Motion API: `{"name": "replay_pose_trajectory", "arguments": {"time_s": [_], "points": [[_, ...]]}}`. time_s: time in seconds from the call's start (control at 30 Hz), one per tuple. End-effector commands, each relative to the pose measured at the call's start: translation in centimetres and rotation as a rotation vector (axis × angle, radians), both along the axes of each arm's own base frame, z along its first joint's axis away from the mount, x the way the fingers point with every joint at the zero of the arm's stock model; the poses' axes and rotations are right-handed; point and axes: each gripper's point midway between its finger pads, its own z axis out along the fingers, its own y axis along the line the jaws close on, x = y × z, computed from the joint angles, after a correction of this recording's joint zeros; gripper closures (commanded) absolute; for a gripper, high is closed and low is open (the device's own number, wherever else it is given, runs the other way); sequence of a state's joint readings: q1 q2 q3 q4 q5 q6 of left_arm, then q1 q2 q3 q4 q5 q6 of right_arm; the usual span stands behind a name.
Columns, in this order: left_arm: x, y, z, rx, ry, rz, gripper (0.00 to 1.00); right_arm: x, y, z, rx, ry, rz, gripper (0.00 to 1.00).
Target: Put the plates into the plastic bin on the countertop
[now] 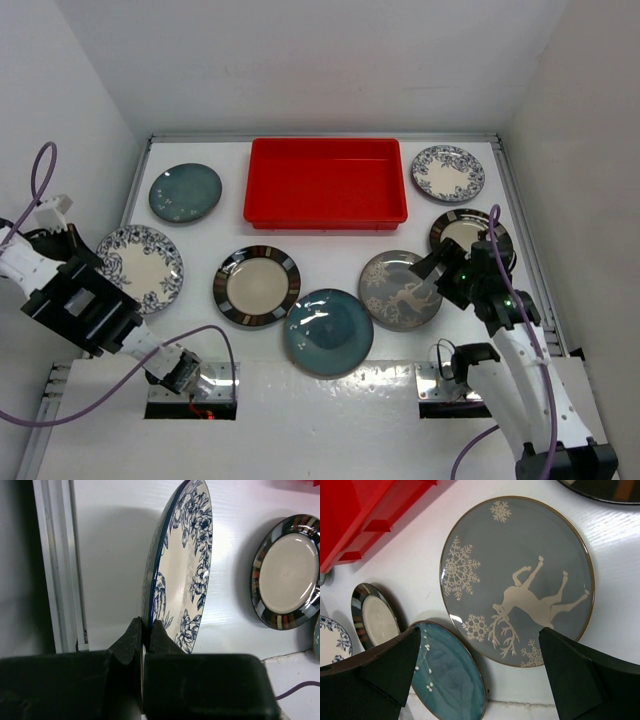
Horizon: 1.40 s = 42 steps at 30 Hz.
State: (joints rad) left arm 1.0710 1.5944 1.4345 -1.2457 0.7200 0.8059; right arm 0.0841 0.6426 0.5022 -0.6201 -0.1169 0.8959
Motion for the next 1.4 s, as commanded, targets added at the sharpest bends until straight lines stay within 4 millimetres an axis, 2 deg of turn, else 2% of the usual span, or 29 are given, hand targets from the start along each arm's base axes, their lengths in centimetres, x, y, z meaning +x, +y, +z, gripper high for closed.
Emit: {"name": "replay_pose_trajectory", "arguments": {"time_s": [0.0, 0.03, 0.2, 0.3, 0.33, 0.43, 0.47, 0.5, 0.53, 0.57, 0.6, 0.63, 0.67, 0.7, 0.73, 0.77, 0.8, 0.83, 0.87, 0.9, 0.93, 0.97, 1.03, 1.07, 1.13, 1.2, 1.3, 1.33, 1.37], "points": [[2.1, -2.7, 6.7, 0.010, -0.181, -0.024, 1.00, 1.6, 0.3, 2.5, 0.016, -0.094, 0.008, 0.00], [2.3, -2.9, 7.5, 0.016, -0.190, -0.019, 1.00, 1.7, 0.1, 2.6, 0.010, -0.101, 0.001, 0.00], [4.4, -3.7, 14.3, 0.100, -0.315, -0.029, 1.00, 1.8, -0.1, 2.7, -0.004, -0.112, -0.004, 0.00], [6.4, -5.1, 18.1, 0.113, -0.401, -0.010, 1.00, 2.3, 0.4, 2.6, 0.018, -0.112, 0.009, 0.00], [8.4, -6.4, 19.9, 0.147, -0.467, -0.060, 1.00, 2.5, 0.6, 2.2, 0.023, -0.098, 0.018, 0.00], [11.8, -9.7, 22.2, 0.101, -0.518, -0.055, 1.00, 3.4, 0.7, 2.5, 0.020, -0.095, 0.023, 0.00], [14.0, -12.8, 23.3, 0.060, -0.558, -0.111, 1.00, 3.8, 0.7, 2.7, 0.016, -0.089, 0.024, 0.00], [15.3, -13.9, 24.2, 0.062, -0.578, -0.124, 1.00, 4.2, 0.5, 2.6, 0.007, -0.086, 0.022, 0.00], [18.1, -16.8, 23.5, -0.006, -0.563, -0.181, 1.00, 4.8, 0.3, 3.0, -0.003, -0.091, 0.014, 0.00], [19.5, -18.2, 23.1, -0.032, -0.554, -0.206, 1.00, 4.9, 0.3, 3.0, -0.009, -0.090, 0.016, 0.00], [20.9, -19.6, 24.1, -0.038, -0.575, -0.232, 1.00, 5.3, 0.2, 3.1, -0.015, -0.089, 0.013, 0.00], [22.3, -21.0, 23.6, -0.061, -0.561, -0.257, 1.00, 5.6, 0.2, 3.5, -0.017, -0.100, 0.010, 0.00], [23.7, -24.4, 23.6, -0.092, -0.563, -0.331, 1.00, 5.9, -0.1, 3.2, -0.029, -0.088, -0.006, 0.00], [26.5, -25.6, 20.7, -0.126, -0.499, -0.341, 1.00, 6.1, -0.1, 3.3, -0.031, -0.092, -0.006, 0.00], [27.8, -26.9, 22.6, -0.119, -0.555, -0.365, 1.00, 6.2, -0.3, 3.3, -0.034, -0.092, -0.015, 0.00], [28.7, -29.9, 22.3, -0.143, -0.557, -0.418, 1.00, 6.3, -0.3, 2.9, -0.037, -0.076, -0.018, 0.00], [29.9, -31.4, 22.4, -0.164, -0.577, -0.435, 1.00, 6.5, -0.5, 2.9, -0.048, -0.073, -0.023, 0.00], [31.6, -32.8, 20.7, -0.190, -0.559, -0.448, 1.00, 6.4, -0.6, 2.7, -0.051, -0.061, -0.029, 0.00], [32.3, -34.1, 20.3, -0.209, -0.563, -0.459, 1.00, 6.3, -0.6, 2.4, -0.058, -0.043, -0.028, 0.00], [32.8, -36.5, 19.9, -0.253, -0.576, -0.492, 1.00, 6.4, -1.0, 2.3, -0.071, -0.036, -0.041, 0.00], [33.6, -37.8, 17.0, -0.283, -0.525, -0.503, 1.00, 6.3, -1.1, 2.0, -0.078, -0.023, -0.045, 0.00], [34.1, -39.5, 16.4, -0.298, -0.539, -0.528, 1.00, 6.4, -1.5, 1.9, -0.095, -0.018, -0.059, 0.00], [35.0, -40.9, 14.3, -0.302, -0.521, -0.527, 1.00, 6.4, -1.6, 2.0, -0.099, -0.017, -0.062, 0.00], [35.9, -41.4, 12.3, -0.296, -0.502, -0.518, 1.00, 6.4, -1.5, 2.0, -0.095, -0.019, -0.063, 0.00], [37.1, -42.2, 12.0, -0.294, -0.542, -0.517, 1.00, 6.7, -2.1, 2.1, -0.120, -0.019, -0.086, 0.00], [38.1, -42.5, 10.1, -0.317, -0.524, -0.501, 1.00, 7.1, -2.2, 2.5, -0.129, -0.020, -0.091, 0.00], [38.0, -43.0, 8.1, -0.369, -0.460, -0.489, 1.00, 7.5, -2.5, 3.3, -0.154, -0.017, -0.087, 0.00], [37.7, -42.9, 5.3, -0.379, -0.393, -0.473, 1.00, 7.6, -2.7, 3.3, -0.163, -0.016, -0.094, 0.00], [37.6, -42.6, 3.6, -0.367, -0.359, -0.447, 1.00, 7.6, -2.8, 3.2, -0.169, -0.015, -0.092, 0.00]]}}
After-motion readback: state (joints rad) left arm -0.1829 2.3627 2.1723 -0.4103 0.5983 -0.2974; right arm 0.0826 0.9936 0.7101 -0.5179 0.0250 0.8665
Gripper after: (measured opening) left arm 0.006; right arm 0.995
